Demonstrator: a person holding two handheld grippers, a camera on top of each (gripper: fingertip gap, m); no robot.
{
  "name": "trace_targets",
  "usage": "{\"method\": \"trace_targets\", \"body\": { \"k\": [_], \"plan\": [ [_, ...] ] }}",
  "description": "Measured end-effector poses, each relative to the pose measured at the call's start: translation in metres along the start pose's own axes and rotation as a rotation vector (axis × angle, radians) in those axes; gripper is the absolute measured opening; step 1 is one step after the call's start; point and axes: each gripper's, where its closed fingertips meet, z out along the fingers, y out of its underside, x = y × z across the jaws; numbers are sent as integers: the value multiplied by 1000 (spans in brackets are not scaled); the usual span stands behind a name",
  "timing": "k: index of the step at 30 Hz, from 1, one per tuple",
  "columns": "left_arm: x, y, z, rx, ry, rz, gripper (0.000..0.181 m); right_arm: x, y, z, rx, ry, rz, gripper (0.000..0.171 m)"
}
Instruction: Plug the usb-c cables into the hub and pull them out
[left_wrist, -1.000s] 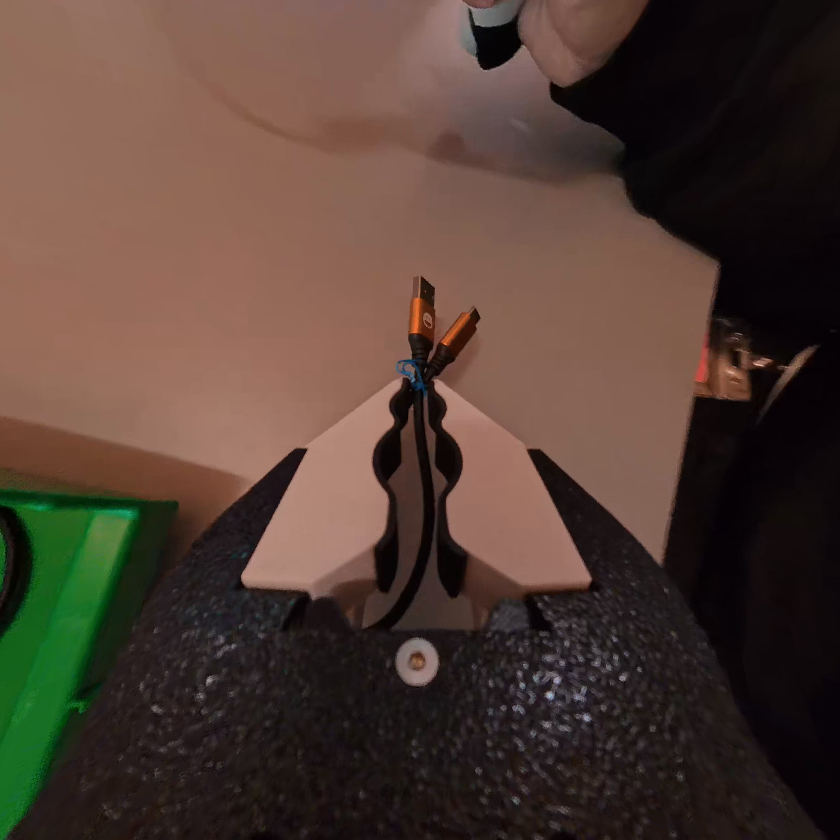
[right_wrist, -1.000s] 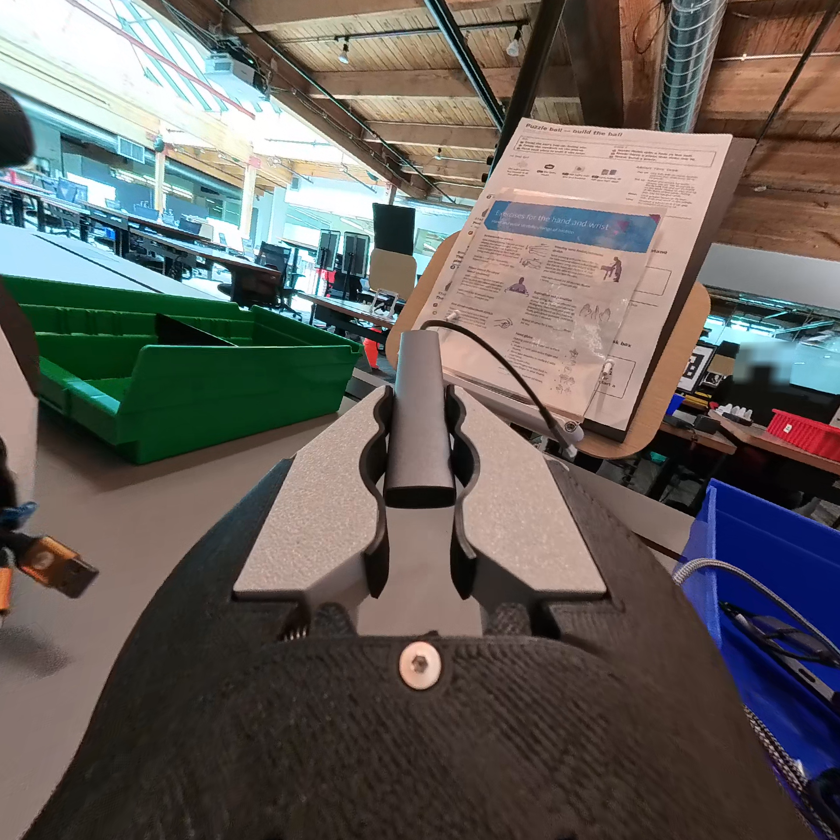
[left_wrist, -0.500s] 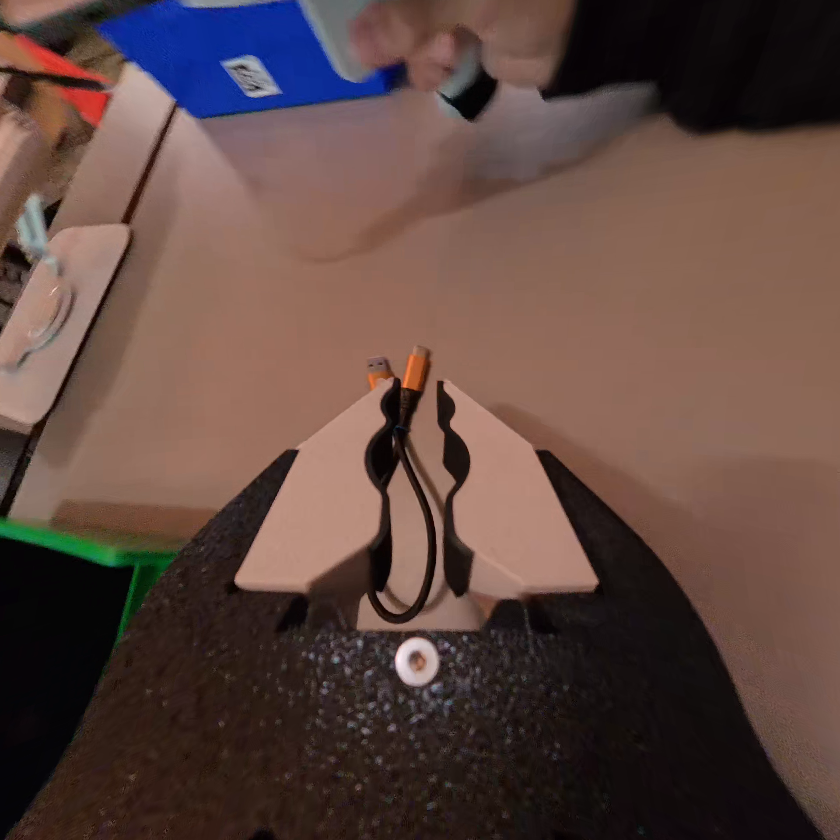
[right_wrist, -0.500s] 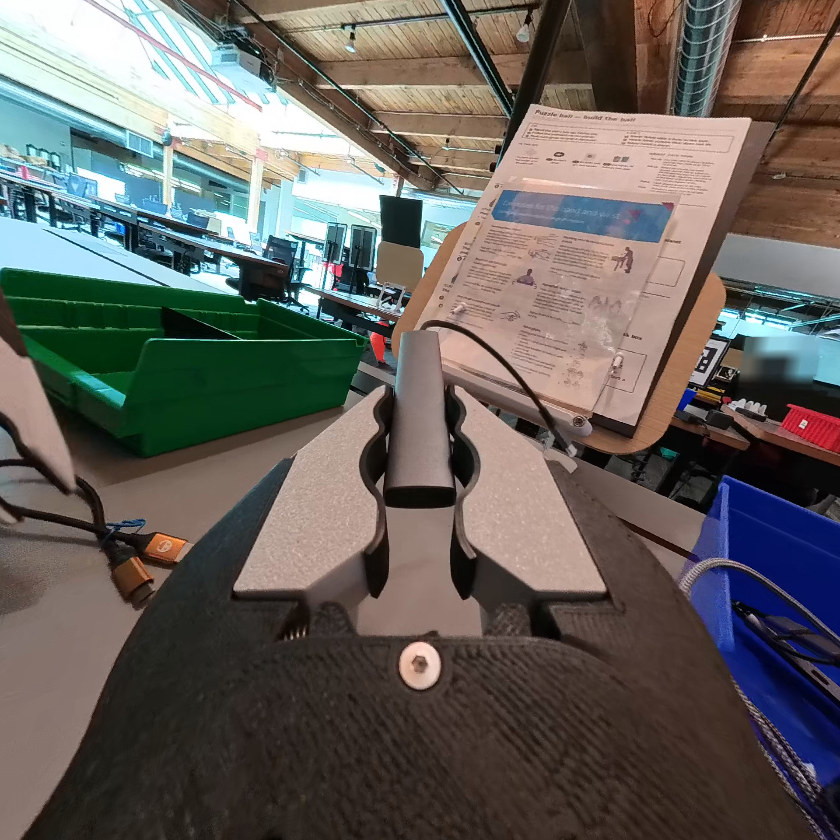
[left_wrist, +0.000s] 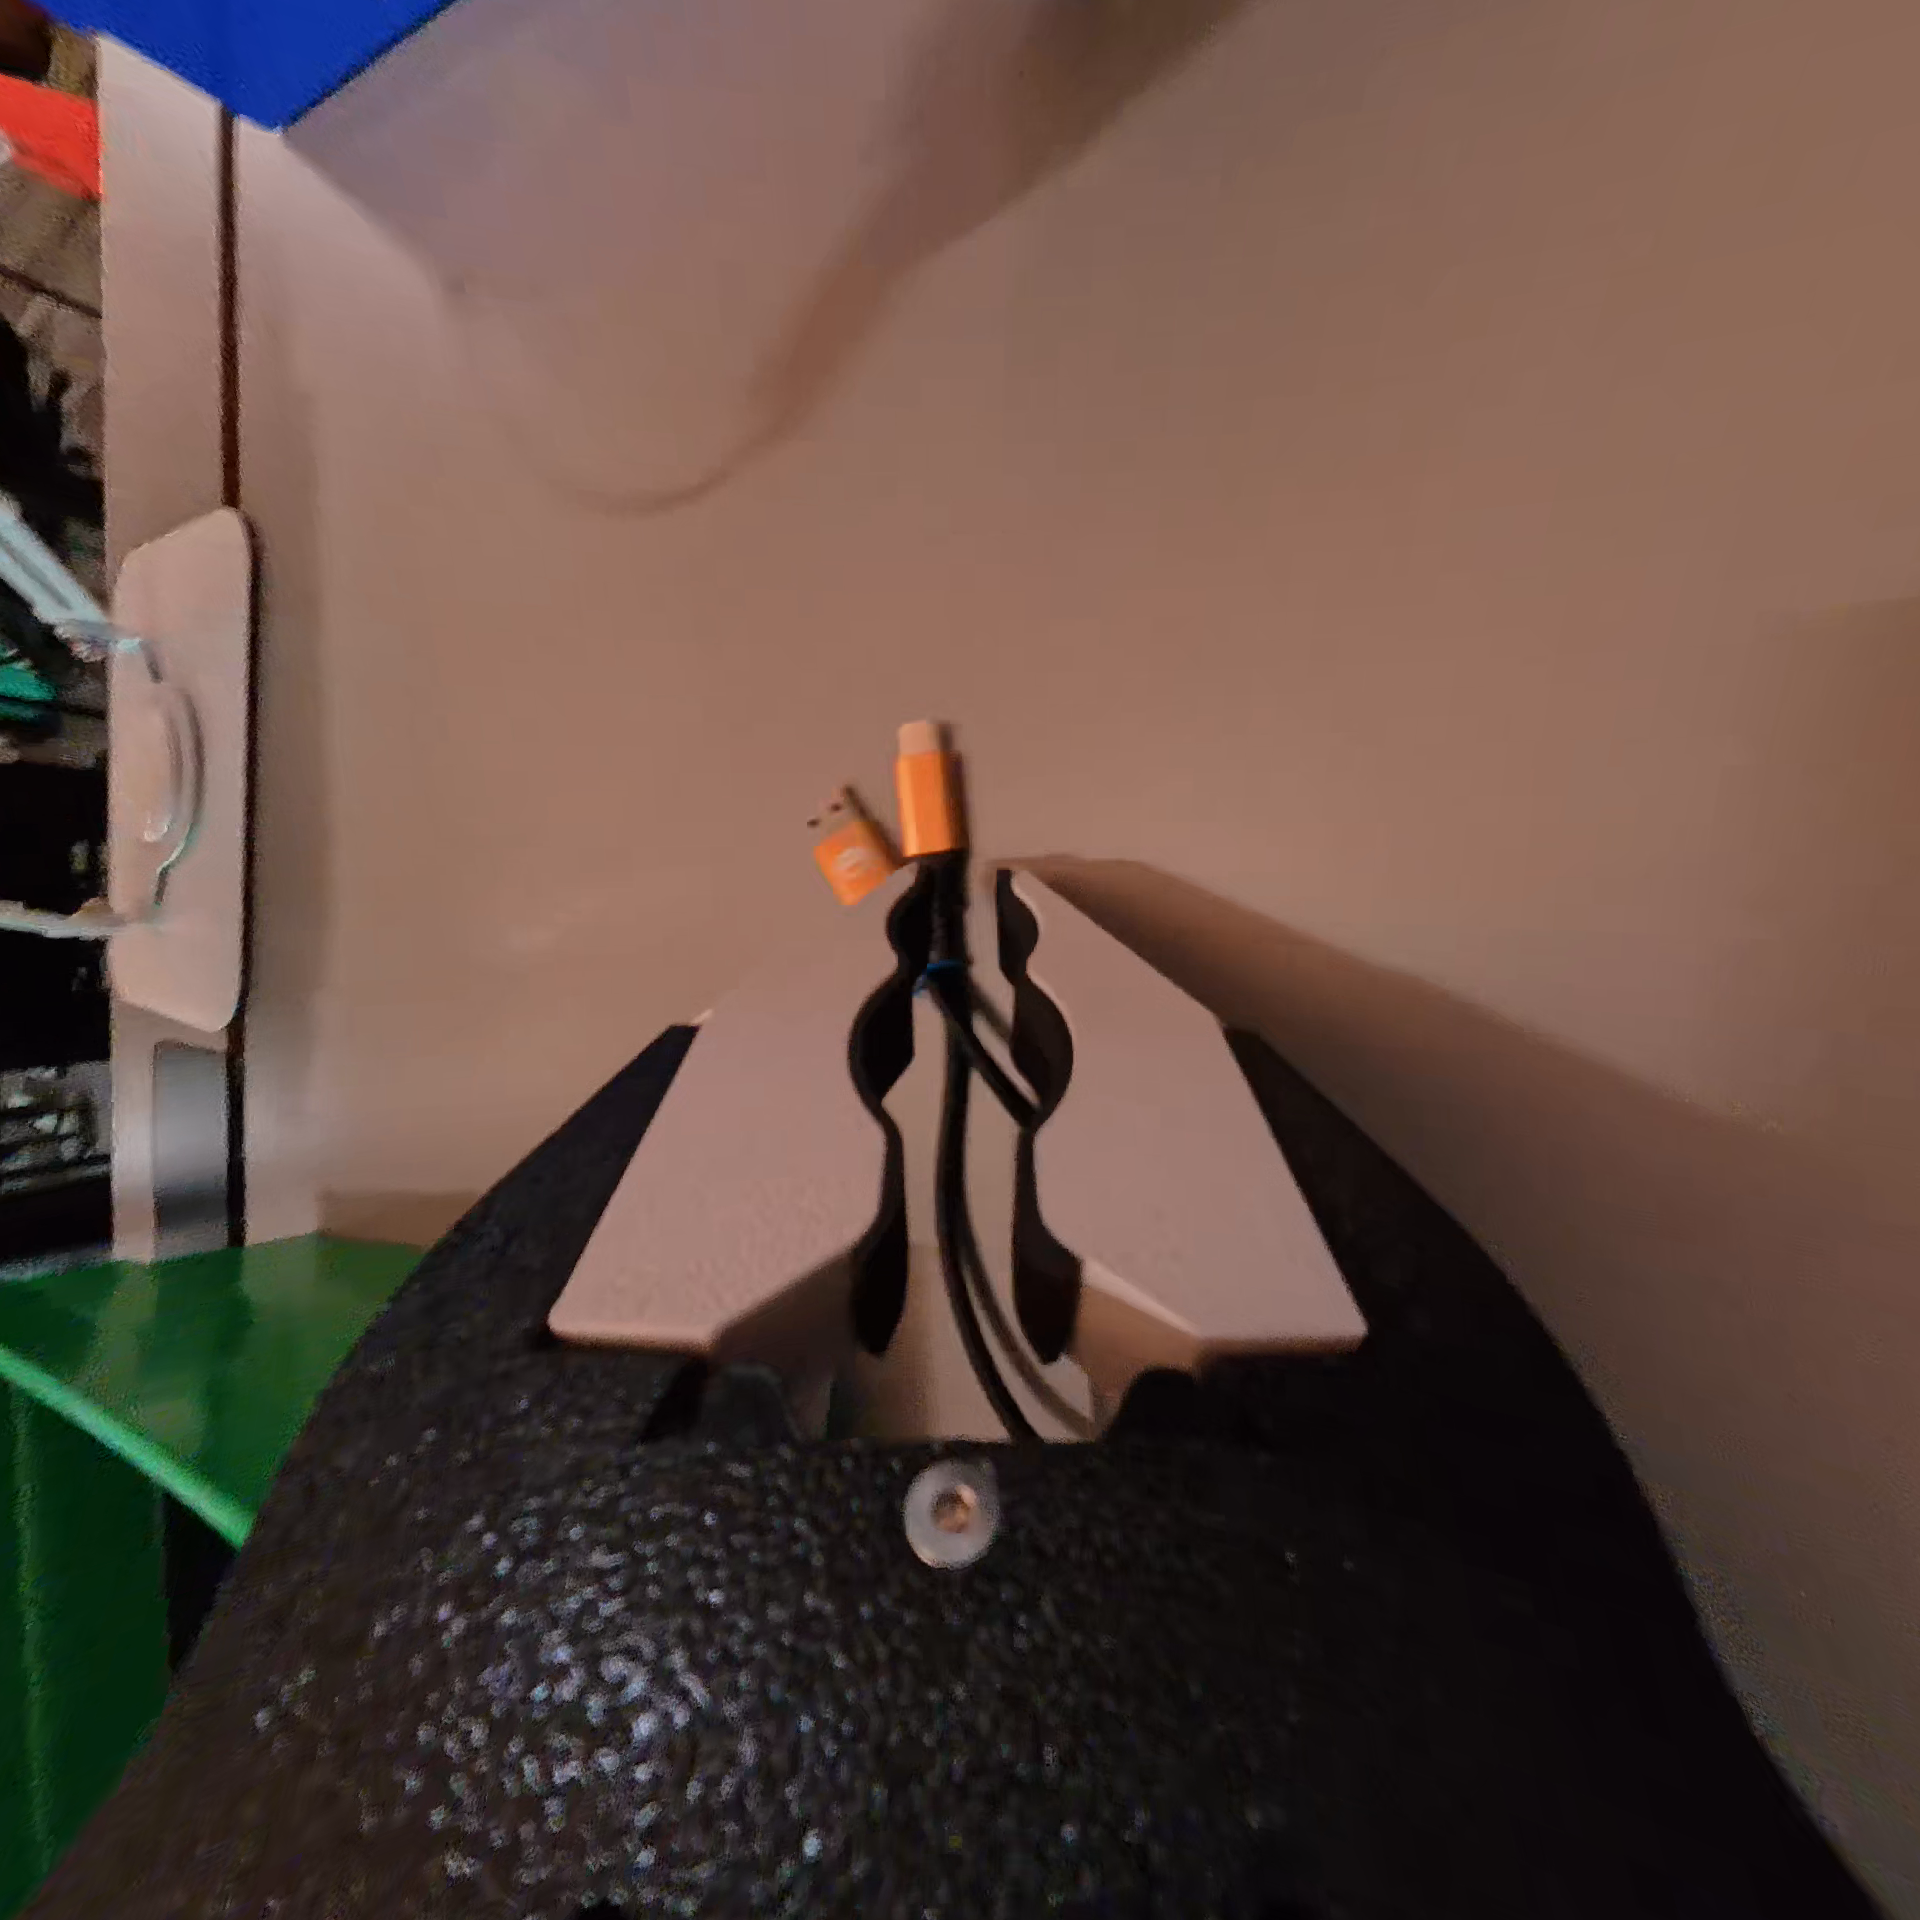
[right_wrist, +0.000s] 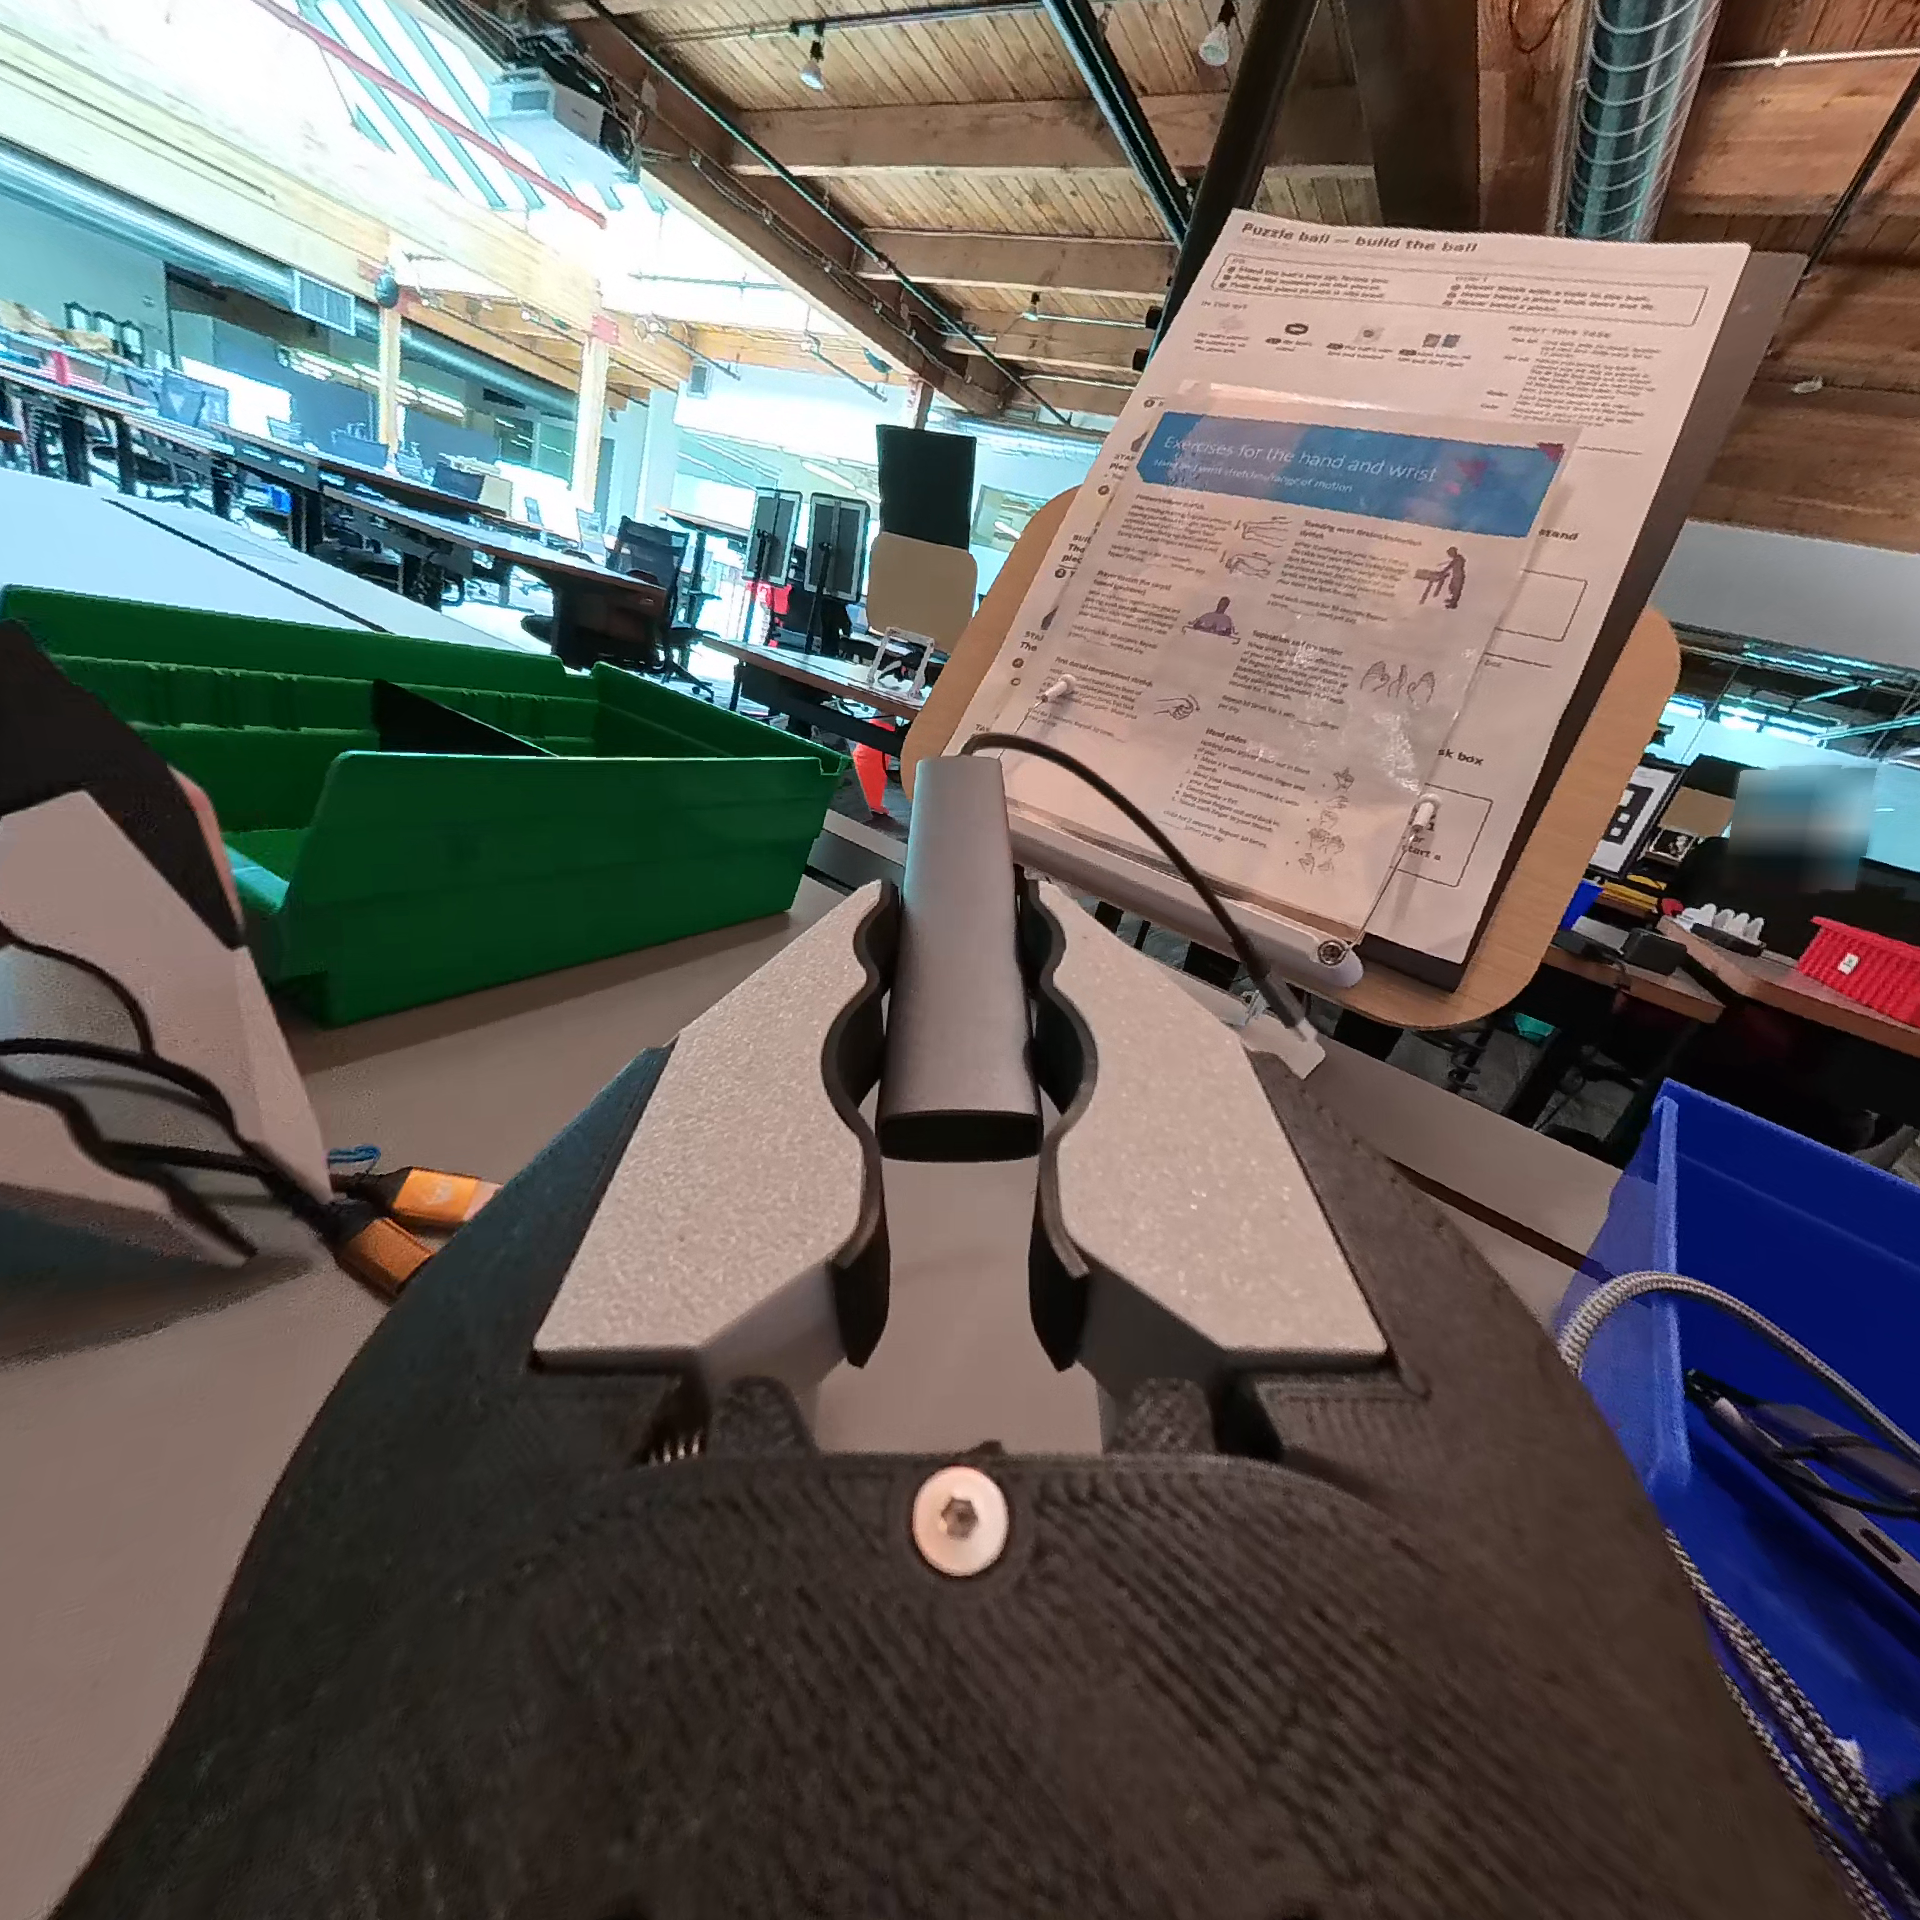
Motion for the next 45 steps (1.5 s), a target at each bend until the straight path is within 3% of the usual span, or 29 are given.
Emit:
{"method": "trace_targets", "body": {
  "k": [6, 15, 25, 32, 35, 38, 45],
  "plan": [
    [-8, 5, 11, -73, -43, -68, 12, -6, 1, 2, -10, -19, -10, 21],
    [-18, 5, 22, -121, 8, -361, 7, -4, 3, 2, -18, -20, 4, 21],
    [-33, -17, 48, -60, -5, -563, 6, 7, 11, 9, -49, 10, 52, 21],
    [-85, -42, 66, 73, -38, -695, 5, 50, 33, 44, -155, 107, 24, 22],
    [-118, -51, 62, 159, -104, -721, 5, 65, 45, 57, -135, 121, 95, 22],
    [-119, -53, 60, 204, -118, -739, 5, 69, 56, 50, -166, 153, 133, 21],
    [-124, -49, 50, 139, -235, -648, 5, 51, 73, 46, -289, 36, 191, 21]
  ]
}}
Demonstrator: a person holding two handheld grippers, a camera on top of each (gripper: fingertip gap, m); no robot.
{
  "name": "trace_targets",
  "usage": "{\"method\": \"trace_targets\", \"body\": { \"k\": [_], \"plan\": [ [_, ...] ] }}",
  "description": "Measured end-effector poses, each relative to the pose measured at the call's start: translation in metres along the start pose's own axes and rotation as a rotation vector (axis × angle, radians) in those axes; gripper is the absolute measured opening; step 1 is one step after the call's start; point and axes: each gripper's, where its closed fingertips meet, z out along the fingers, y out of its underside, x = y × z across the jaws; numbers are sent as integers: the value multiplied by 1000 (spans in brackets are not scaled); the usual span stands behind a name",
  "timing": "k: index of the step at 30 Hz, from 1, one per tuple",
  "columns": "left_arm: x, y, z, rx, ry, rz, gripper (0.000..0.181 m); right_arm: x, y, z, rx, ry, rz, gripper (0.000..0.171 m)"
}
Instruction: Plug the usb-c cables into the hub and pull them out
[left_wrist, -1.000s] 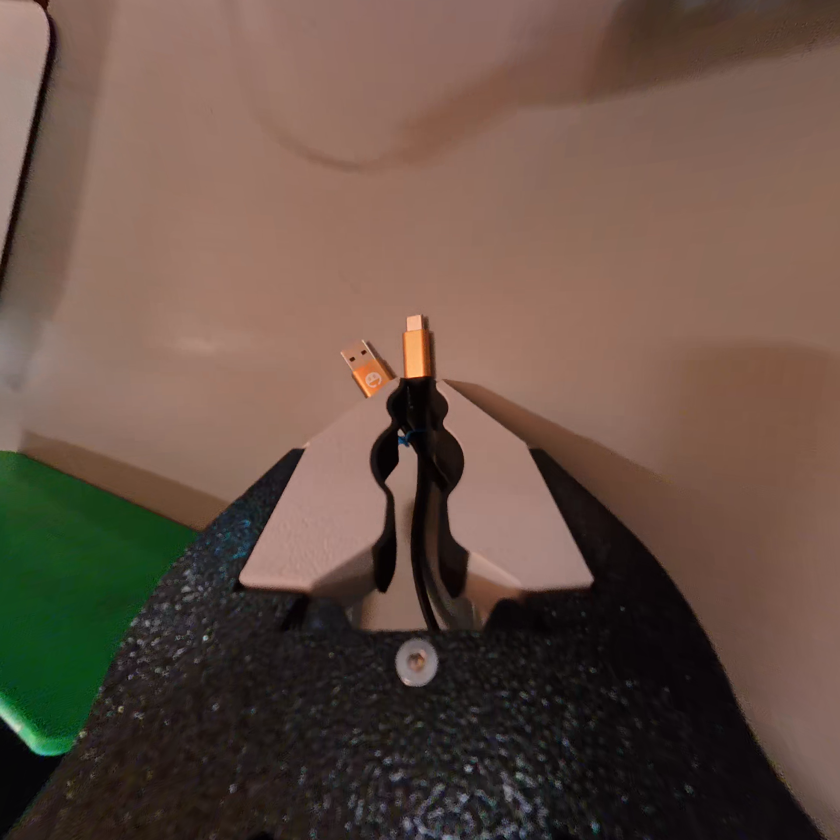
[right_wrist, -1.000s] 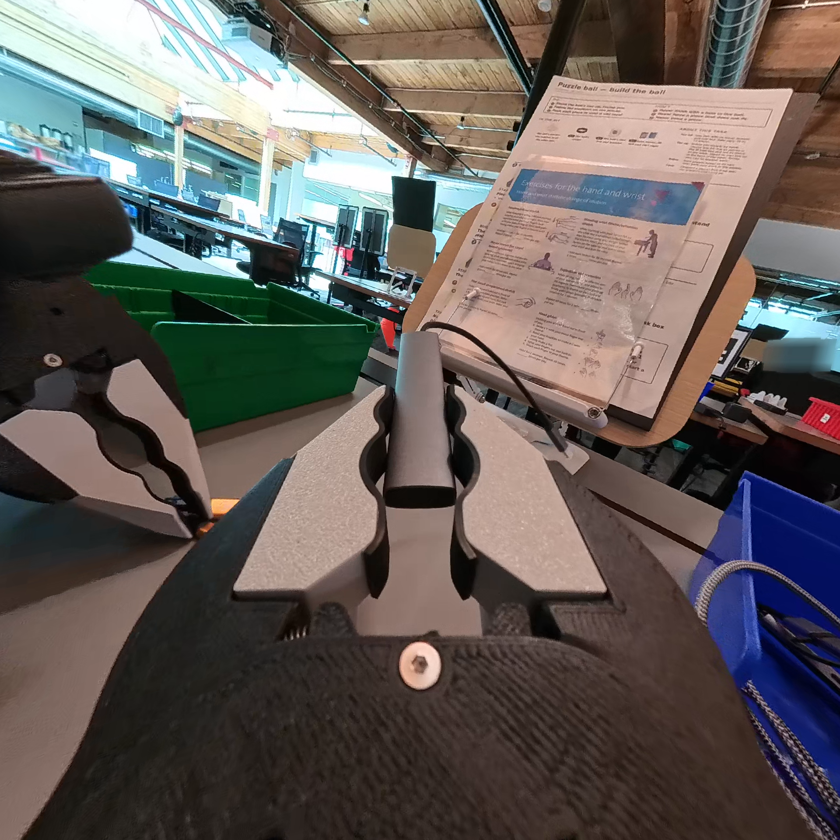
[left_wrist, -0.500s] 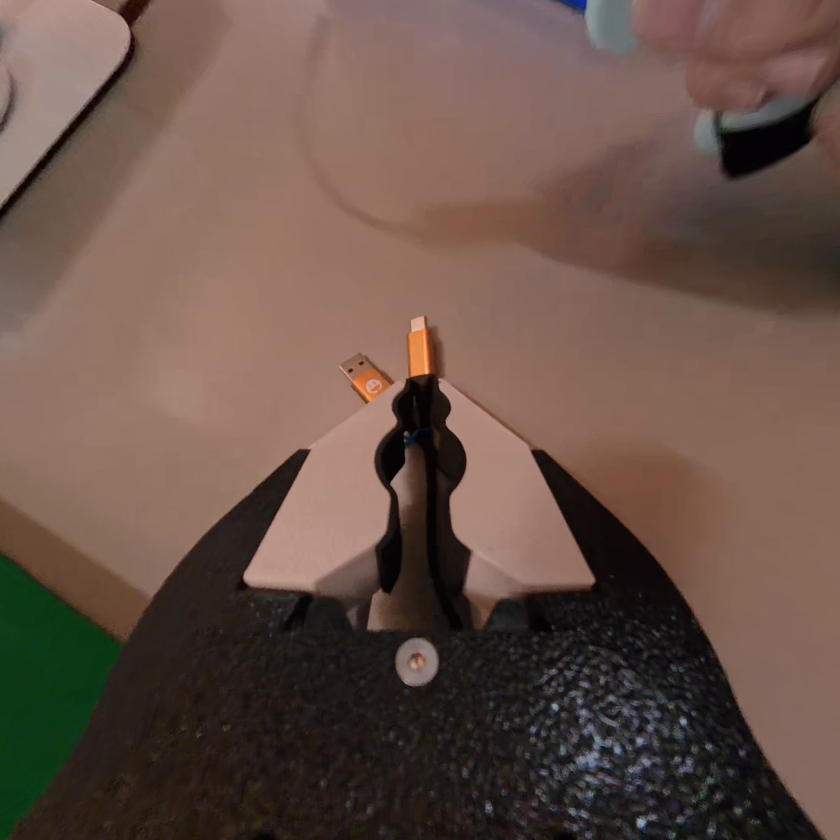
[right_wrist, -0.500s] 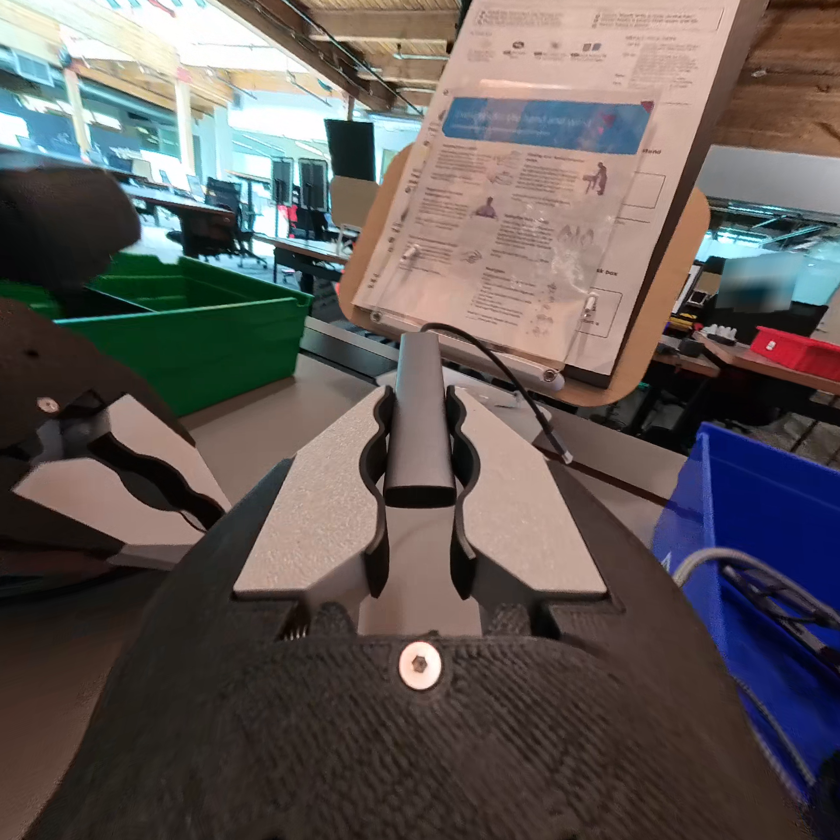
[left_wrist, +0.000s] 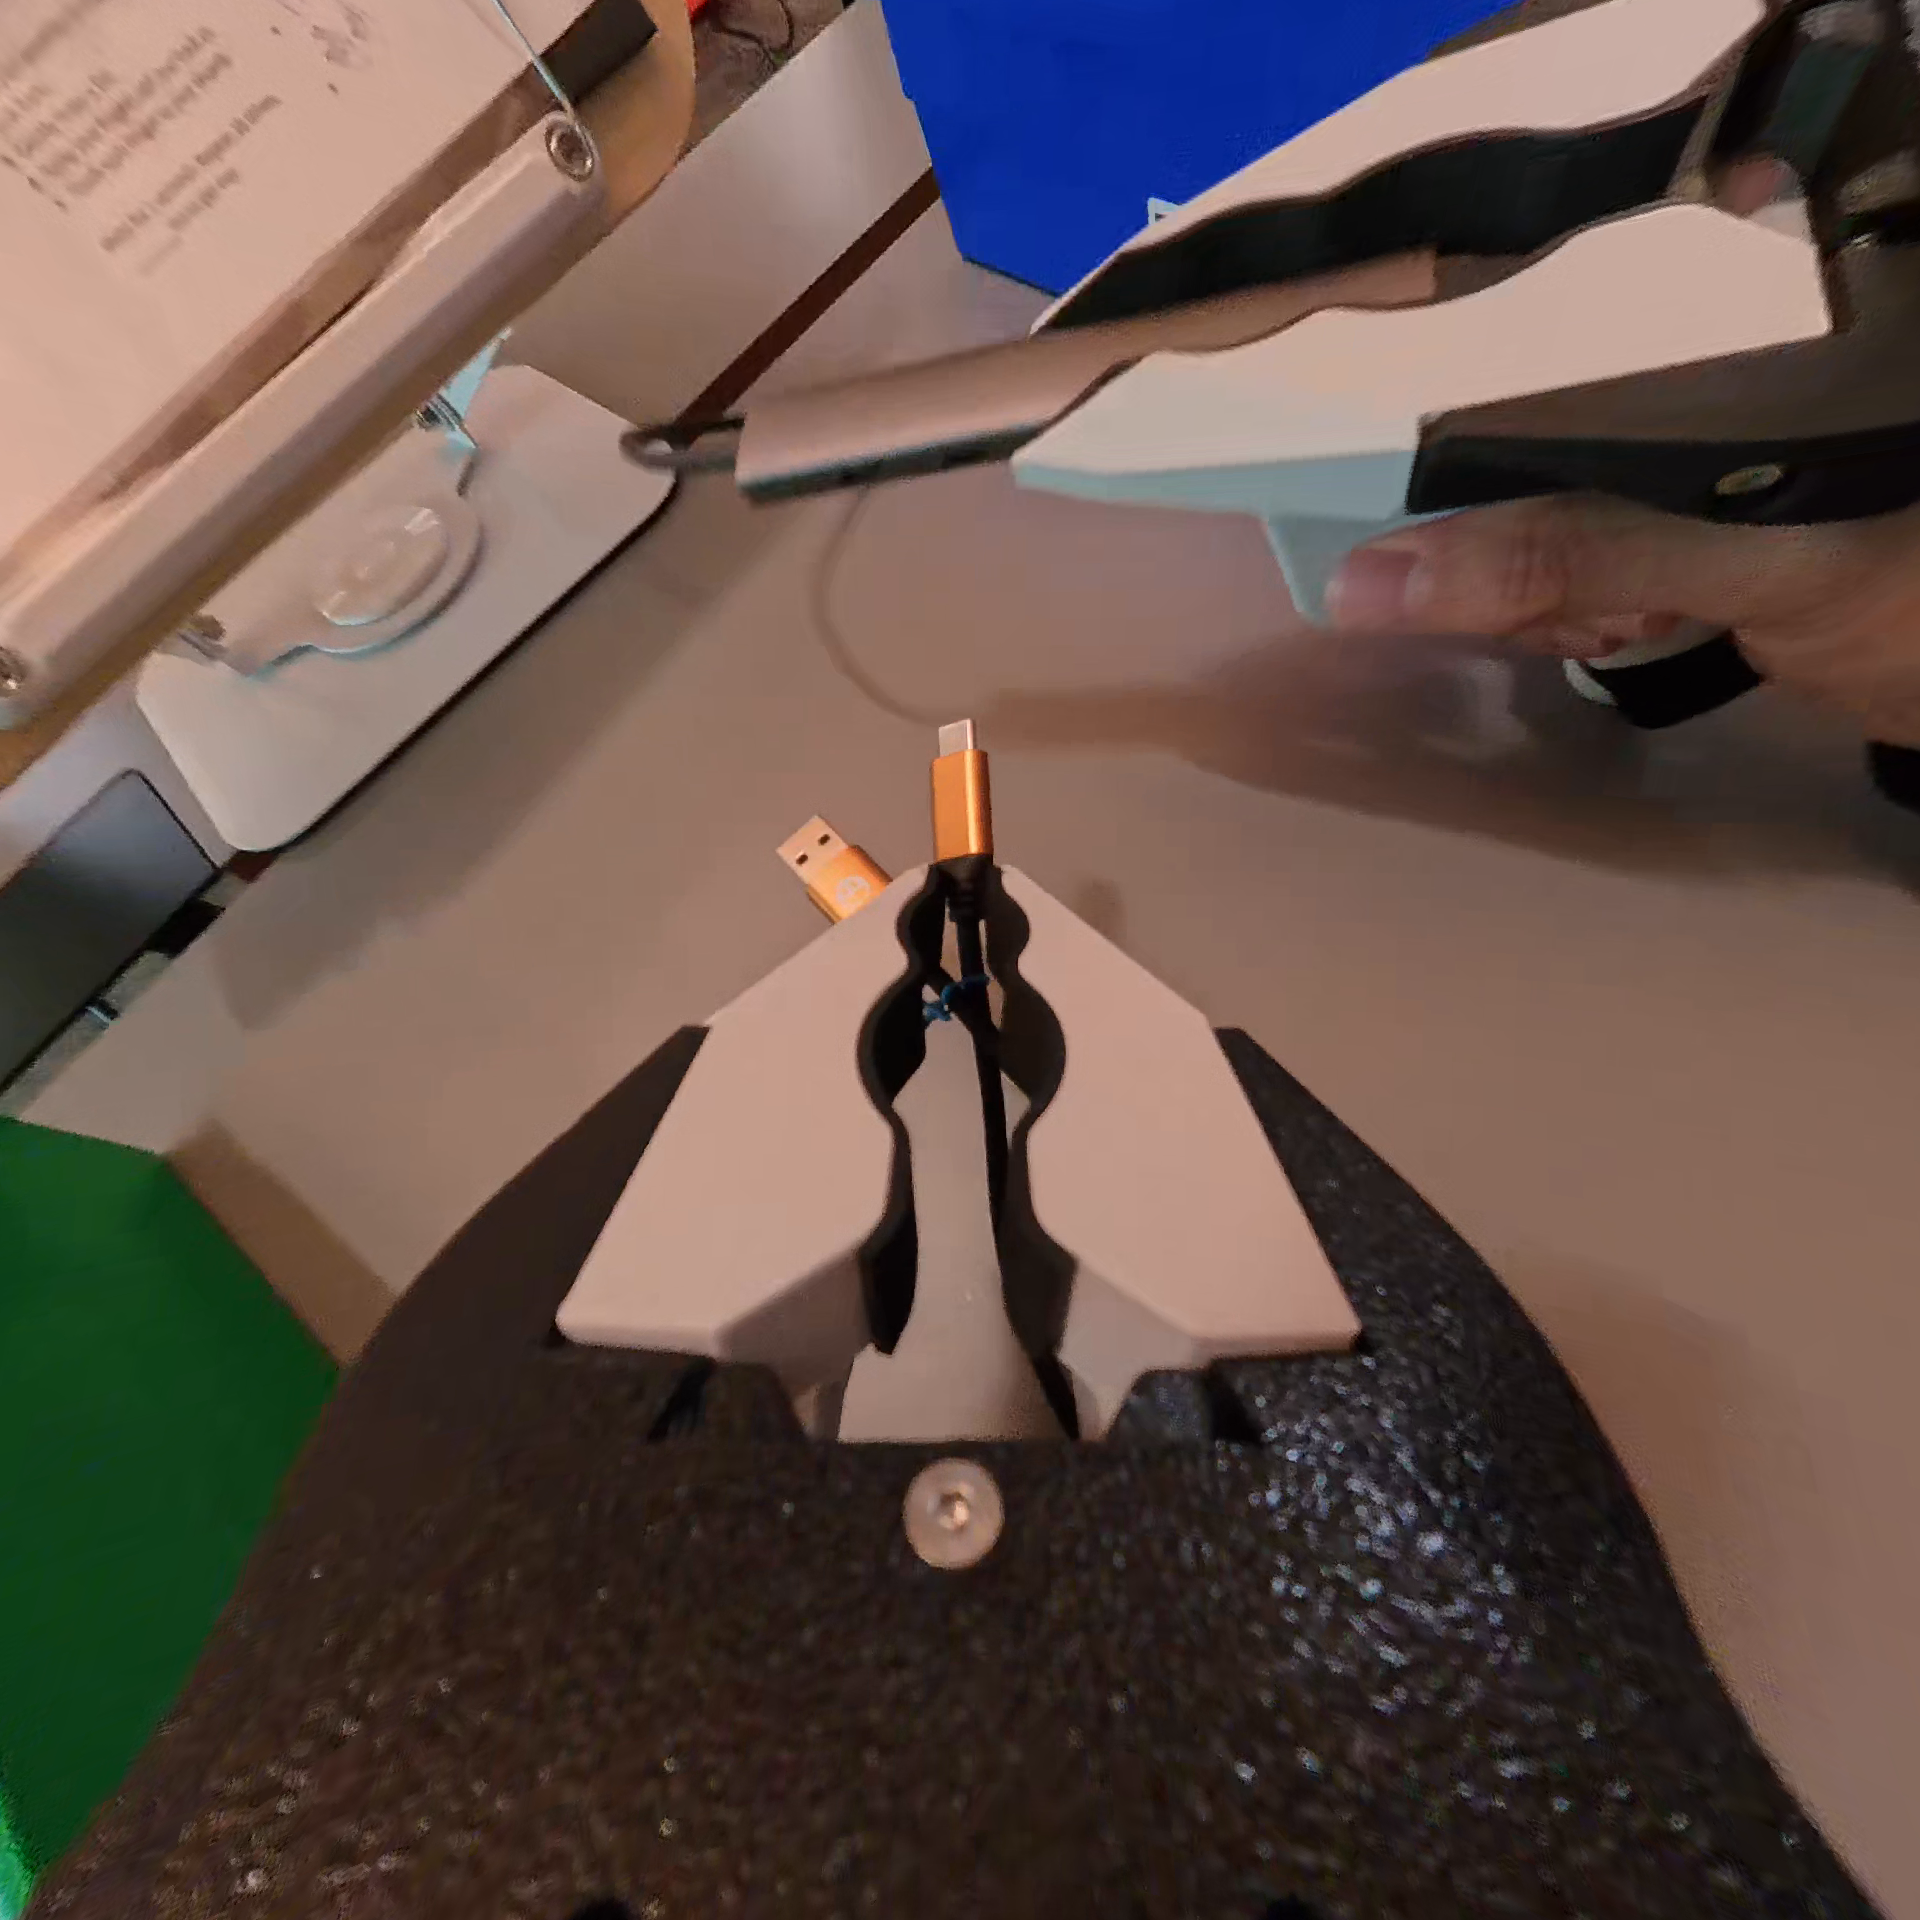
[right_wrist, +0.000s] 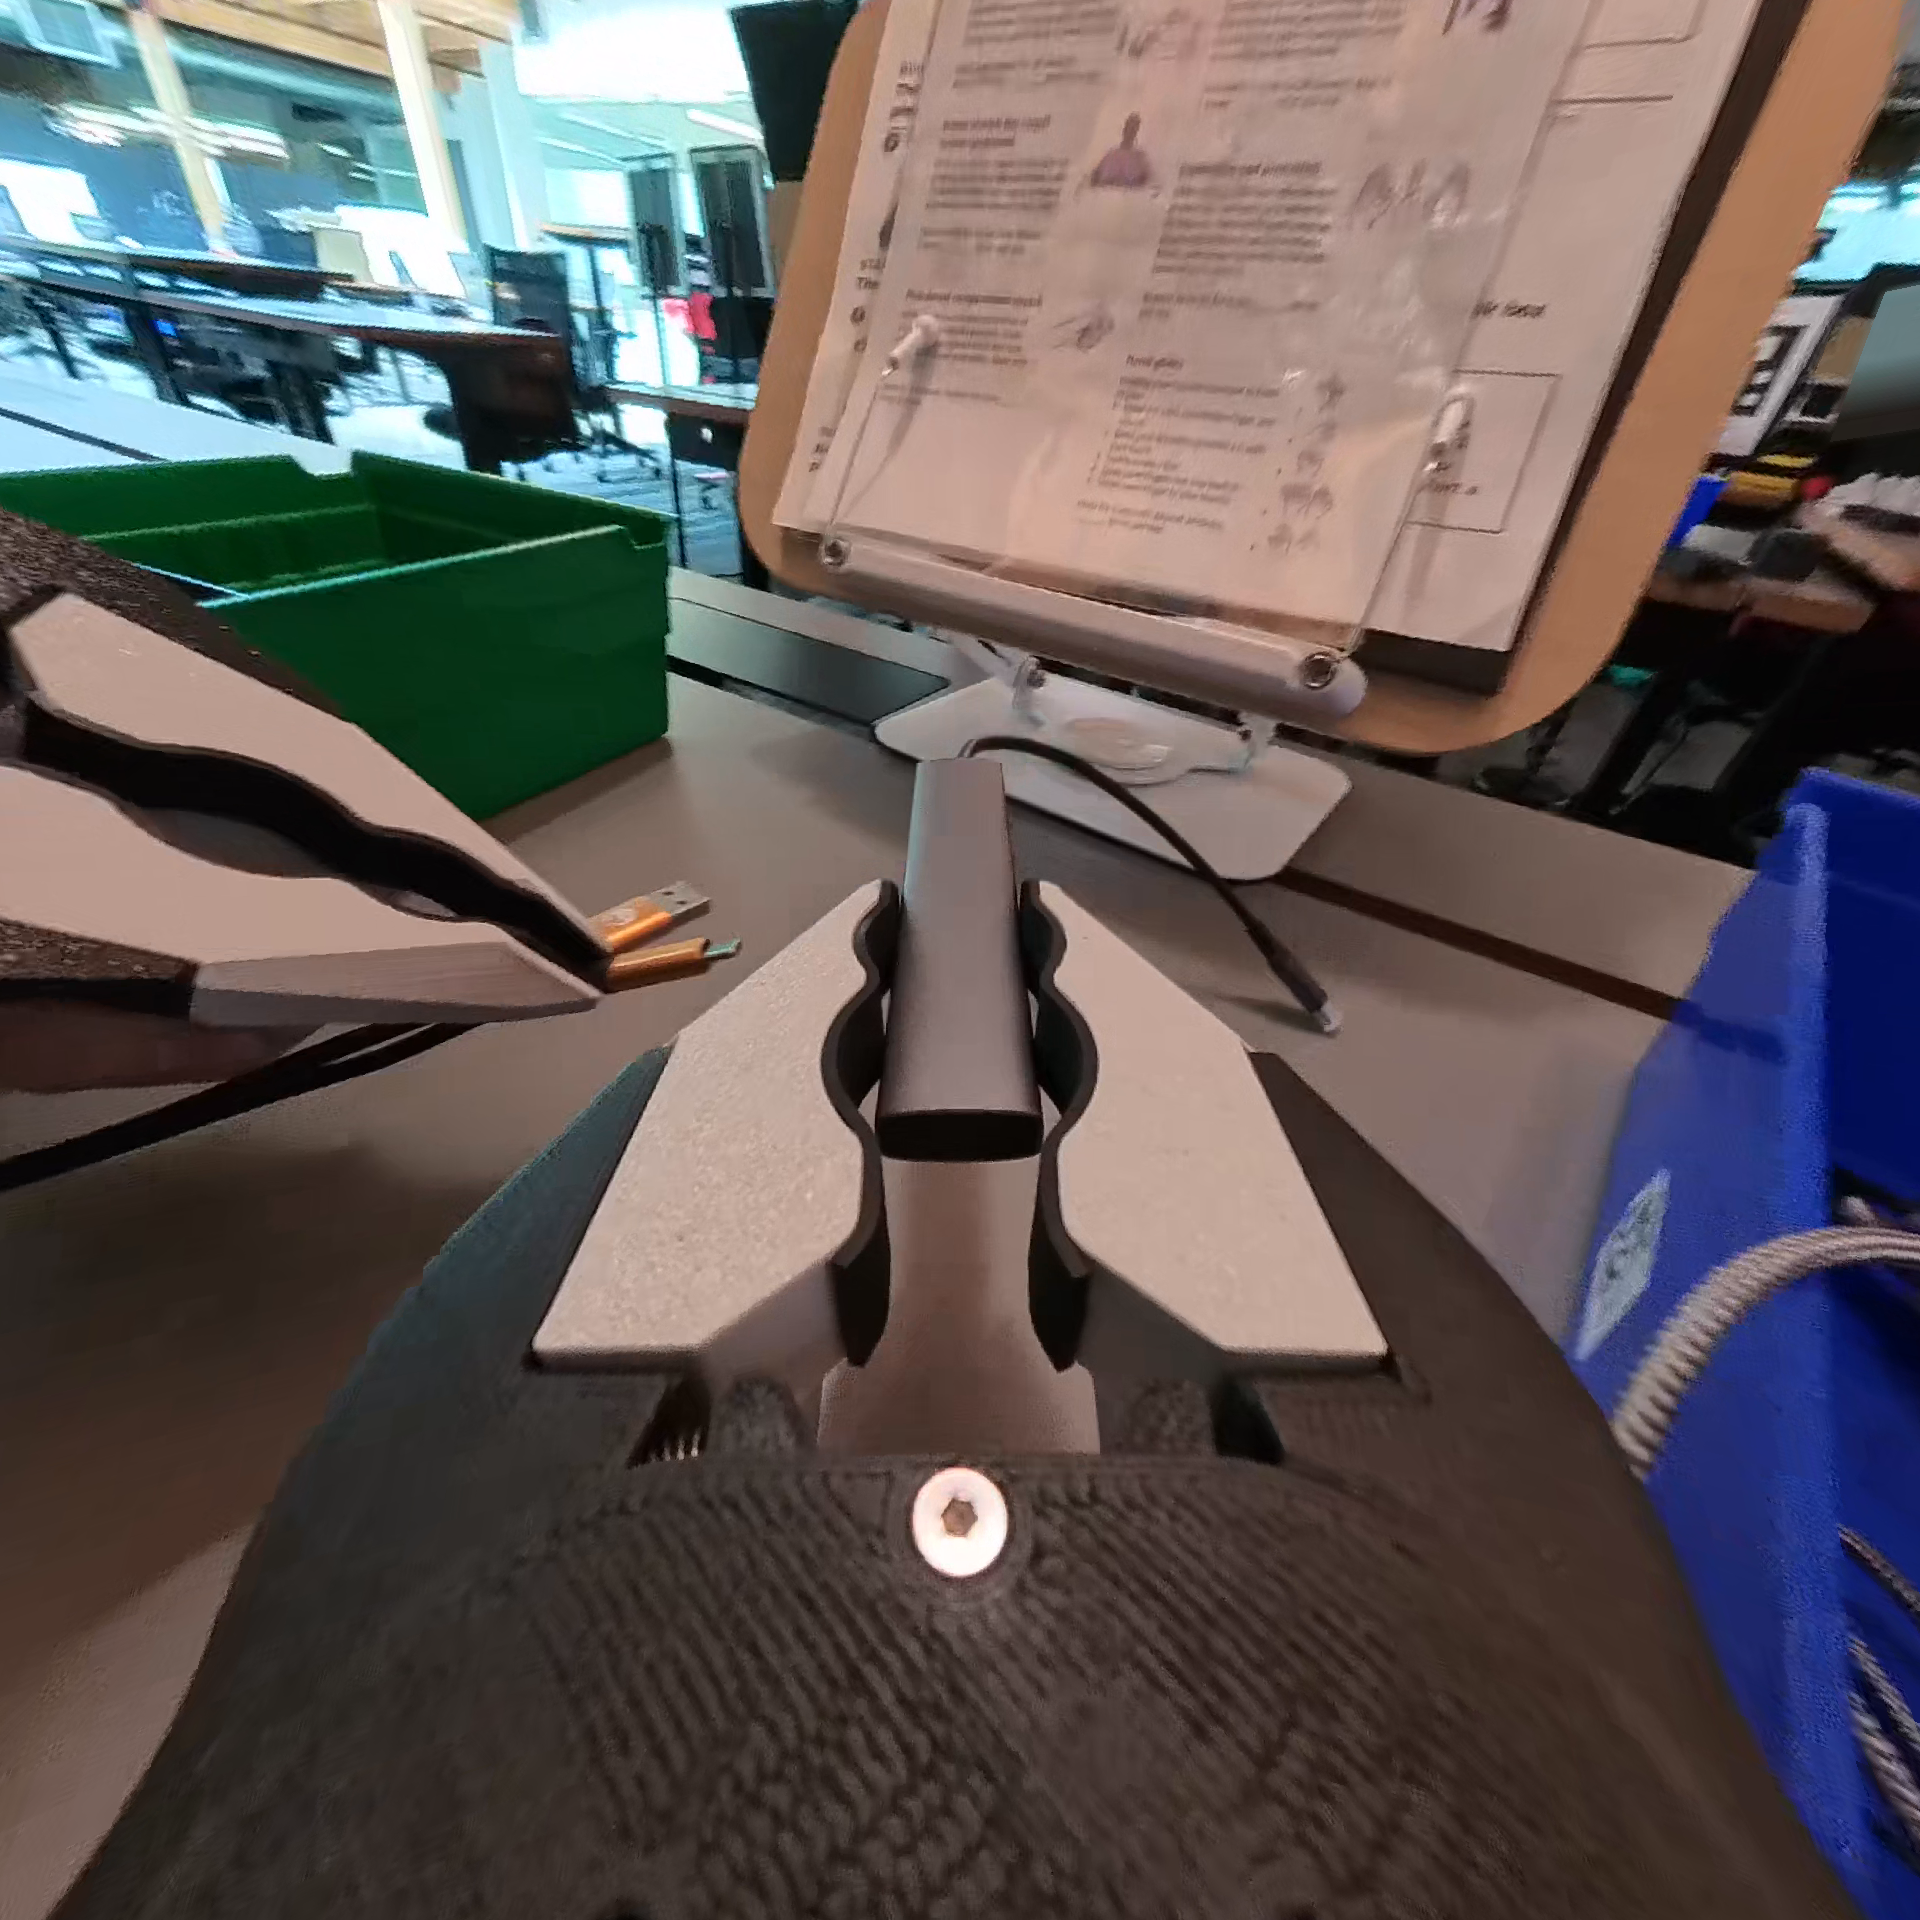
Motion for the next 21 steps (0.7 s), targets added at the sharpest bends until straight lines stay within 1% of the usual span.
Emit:
{"method": "trace_targets", "body": {
  "k": [3, 5, 8, 10, 19, 21],
  "plan": [
    [0, -4, -2, 5, -47, 62, 5, -8, -1, 2, 13, -35, 18, 21],
    [2, -11, -6, 41, -50, 60, 5, -15, -1, 2, 13, -62, -6, 21],
    [-4, -17, -13, 76, -109, 90, 5, -29, -3, 2, 23, -123, -23, 21],
    [-7, -20, -16, 86, -129, 98, 5, -33, -7, 2, 45, -132, -49, 21],
    [-7, -20, -17, 94, -156, 91, 5, -53, -11, 3, 65, -141, -155, 21],
    [-8, -18, -18, 88, -175, 107, 5, -48, -11, 4, 55, -93, -205, 21]
  ]
}}
